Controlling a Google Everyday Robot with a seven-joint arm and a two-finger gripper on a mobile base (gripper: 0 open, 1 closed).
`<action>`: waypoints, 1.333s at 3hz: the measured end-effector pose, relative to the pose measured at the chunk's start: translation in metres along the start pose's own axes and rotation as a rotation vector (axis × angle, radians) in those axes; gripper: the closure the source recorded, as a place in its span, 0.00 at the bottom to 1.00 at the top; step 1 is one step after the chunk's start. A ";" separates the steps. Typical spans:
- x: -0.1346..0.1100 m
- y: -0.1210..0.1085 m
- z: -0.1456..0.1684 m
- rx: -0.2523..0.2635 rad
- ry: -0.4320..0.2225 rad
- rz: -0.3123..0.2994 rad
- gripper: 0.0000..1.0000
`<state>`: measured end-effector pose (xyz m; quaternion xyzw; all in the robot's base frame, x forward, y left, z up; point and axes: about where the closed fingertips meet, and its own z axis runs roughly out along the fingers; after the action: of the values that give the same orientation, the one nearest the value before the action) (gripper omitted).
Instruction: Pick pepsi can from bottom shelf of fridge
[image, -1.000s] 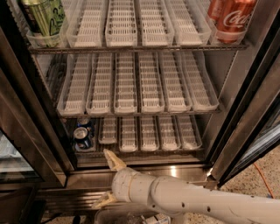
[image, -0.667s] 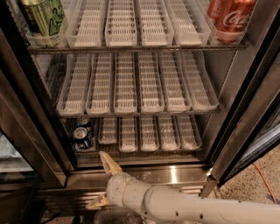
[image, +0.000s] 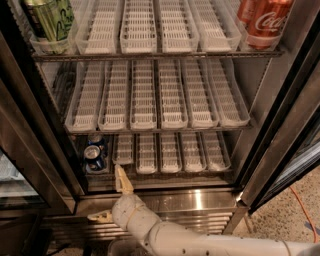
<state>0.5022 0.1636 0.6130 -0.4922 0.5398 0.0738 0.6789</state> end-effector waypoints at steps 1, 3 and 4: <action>0.009 -0.013 0.016 0.155 -0.004 0.036 0.00; 0.007 -0.034 0.037 0.336 0.040 0.072 0.00; 0.012 -0.037 0.041 0.369 0.099 0.128 0.00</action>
Offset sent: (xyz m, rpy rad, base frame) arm 0.0553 0.0026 0.0124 0.2032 -0.1300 -0.3394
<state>0.5569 0.1704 0.6224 -0.3273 0.6071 -0.0075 0.7241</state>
